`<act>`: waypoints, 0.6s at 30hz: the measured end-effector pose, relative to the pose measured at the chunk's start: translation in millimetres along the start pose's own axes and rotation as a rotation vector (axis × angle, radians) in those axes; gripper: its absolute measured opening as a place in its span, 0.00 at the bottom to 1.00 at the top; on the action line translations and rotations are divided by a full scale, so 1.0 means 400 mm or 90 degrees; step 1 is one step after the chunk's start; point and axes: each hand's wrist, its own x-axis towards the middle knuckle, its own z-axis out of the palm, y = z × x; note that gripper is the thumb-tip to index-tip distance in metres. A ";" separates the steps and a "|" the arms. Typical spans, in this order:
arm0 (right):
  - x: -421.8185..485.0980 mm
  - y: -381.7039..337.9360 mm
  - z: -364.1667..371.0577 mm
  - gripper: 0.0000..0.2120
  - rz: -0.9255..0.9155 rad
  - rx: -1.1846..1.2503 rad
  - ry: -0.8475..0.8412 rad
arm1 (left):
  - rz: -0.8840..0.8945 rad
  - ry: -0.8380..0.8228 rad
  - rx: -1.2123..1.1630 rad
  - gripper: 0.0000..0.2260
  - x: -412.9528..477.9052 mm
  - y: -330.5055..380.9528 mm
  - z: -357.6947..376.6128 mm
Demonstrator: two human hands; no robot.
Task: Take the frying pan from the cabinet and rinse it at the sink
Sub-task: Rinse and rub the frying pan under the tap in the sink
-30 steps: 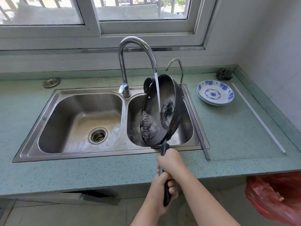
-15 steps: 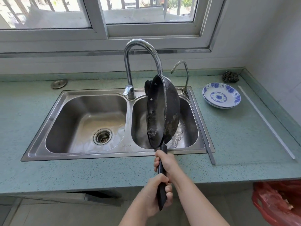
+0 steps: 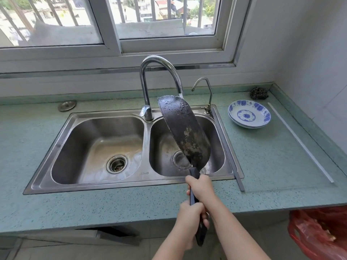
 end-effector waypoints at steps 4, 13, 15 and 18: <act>-0.003 -0.006 -0.010 0.09 -0.029 -0.052 0.019 | -0.028 -0.048 -0.075 0.06 0.001 0.003 0.001; -0.017 -0.019 0.009 0.10 -0.068 -0.171 0.048 | -0.070 -0.125 -0.148 0.07 0.024 -0.008 -0.021; -0.017 -0.017 0.019 0.09 -0.072 -0.198 0.062 | -0.079 -0.160 -0.182 0.08 0.022 -0.009 -0.028; -0.007 -0.021 0.032 0.08 -0.086 -0.254 0.075 | -0.095 -0.182 -0.225 0.07 0.026 0.000 -0.036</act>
